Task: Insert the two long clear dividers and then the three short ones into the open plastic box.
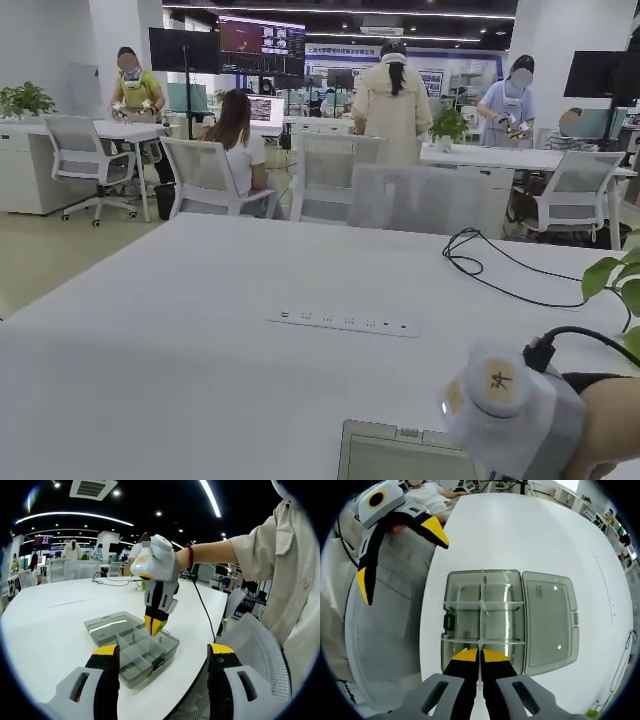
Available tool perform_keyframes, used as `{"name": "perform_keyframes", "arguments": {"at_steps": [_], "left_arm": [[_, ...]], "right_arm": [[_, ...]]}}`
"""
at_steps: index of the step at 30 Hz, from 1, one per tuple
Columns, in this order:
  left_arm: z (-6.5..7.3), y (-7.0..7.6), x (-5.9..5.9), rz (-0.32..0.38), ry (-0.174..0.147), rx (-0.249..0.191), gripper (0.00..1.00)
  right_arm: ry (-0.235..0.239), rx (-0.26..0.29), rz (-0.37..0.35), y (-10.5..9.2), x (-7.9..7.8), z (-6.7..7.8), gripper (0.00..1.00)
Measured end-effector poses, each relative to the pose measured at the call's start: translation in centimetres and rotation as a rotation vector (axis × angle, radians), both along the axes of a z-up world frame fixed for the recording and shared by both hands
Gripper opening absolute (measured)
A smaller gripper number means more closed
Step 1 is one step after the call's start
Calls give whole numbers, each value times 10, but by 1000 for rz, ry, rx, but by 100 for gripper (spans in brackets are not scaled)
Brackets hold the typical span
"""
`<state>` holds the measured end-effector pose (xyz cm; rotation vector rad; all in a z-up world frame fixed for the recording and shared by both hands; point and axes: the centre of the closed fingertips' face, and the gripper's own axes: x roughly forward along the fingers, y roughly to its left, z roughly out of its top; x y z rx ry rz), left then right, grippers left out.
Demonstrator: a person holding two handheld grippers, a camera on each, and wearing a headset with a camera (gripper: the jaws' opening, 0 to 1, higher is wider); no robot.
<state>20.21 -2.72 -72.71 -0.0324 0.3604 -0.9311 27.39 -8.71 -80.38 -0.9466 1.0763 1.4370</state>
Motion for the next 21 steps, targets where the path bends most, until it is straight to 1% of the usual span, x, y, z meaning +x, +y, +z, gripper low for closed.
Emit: {"name": "perform_keyframes", "arguments": {"at_steps": [2,4,8,11,12,16,17,21], "left_arm": [[0,0,0,-1,-4,4,71],[0,0,0,0,-4,4,71],[0,1,0,3,-1,8,70],[1,2,0,6,-4,5,70],[1,2,0,8,-4,5,69],[0,2,0,10,0,3,69],[0,3,0,9,0,5,69],[0,3,-1,10,-2,11,69]], "right_arm": [[-7,1,20,0,-1,0,3],[-6,0,15,0,-1,-1,3],[-1,2,0,-1,-1,-6,3],[-6,4,8,-1,-2,-11,3],[-9,8,21,-1,-3,-12,3],[10,16,-4,-1,-1,-13,3],[18,17,-26,-1,-2,-16,3],[11,20,-42,-1,-4,-30,3]]}}
